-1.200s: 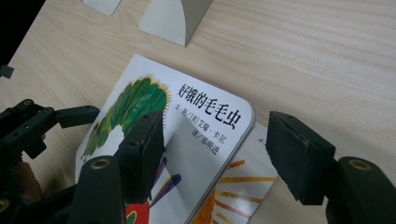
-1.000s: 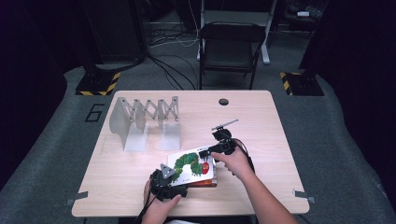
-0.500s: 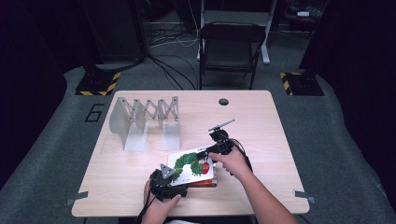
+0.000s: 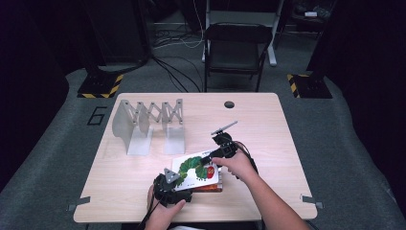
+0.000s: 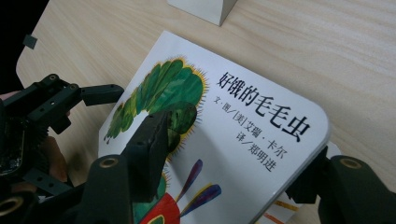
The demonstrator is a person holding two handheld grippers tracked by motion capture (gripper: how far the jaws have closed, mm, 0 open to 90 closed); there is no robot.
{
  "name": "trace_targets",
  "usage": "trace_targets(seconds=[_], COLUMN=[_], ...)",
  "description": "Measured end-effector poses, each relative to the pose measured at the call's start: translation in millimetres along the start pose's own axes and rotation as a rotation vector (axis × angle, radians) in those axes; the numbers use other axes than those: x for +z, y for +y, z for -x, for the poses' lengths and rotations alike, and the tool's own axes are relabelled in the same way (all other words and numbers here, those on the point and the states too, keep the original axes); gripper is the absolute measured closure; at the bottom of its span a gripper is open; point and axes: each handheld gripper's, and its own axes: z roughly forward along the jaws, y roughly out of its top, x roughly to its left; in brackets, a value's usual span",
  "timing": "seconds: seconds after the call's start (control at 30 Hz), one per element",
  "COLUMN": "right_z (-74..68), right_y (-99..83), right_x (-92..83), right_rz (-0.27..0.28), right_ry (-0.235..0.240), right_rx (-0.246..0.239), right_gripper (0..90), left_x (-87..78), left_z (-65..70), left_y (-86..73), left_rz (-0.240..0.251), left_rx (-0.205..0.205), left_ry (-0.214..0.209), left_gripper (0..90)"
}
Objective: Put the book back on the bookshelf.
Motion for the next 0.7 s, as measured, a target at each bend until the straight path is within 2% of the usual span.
trace_targets(seconds=[0.17,0.2,0.37,0.4,0.7], right_z=[3.9,4.1,2.4,3.3,4.0], right_y=[1.0,1.3,3.8,4.0,5.4], right_x=[-0.3,-0.3,-3.7,-4.1,-7.8], right_rz=[-0.006,-0.01,-0.017,-0.02,-0.037], right_ry=[0.008,0.011,0.02,0.023,0.05], right_rx=[0.014,0.006,-0.004,-0.019,-0.015], right_gripper=[43.8,44.7,48.4,48.7,52.4], left_x=[0.0,-0.3,-0.3,-0.3,0.1], left_z=[-0.1,-1.1,-1.5,-1.6,-2.2], left_y=[-0.1,0.0,-0.2,-0.2,-0.1], left_rz=[0.001,-0.003,-0.002,-0.002,0.0], left_rx=[0.001,0.013,0.014,0.014,0.012], left_ry=[0.0,-0.002,-0.005,-0.006,-0.013], left_gripper=[6.5,6.5,6.4,6.4,6.5])
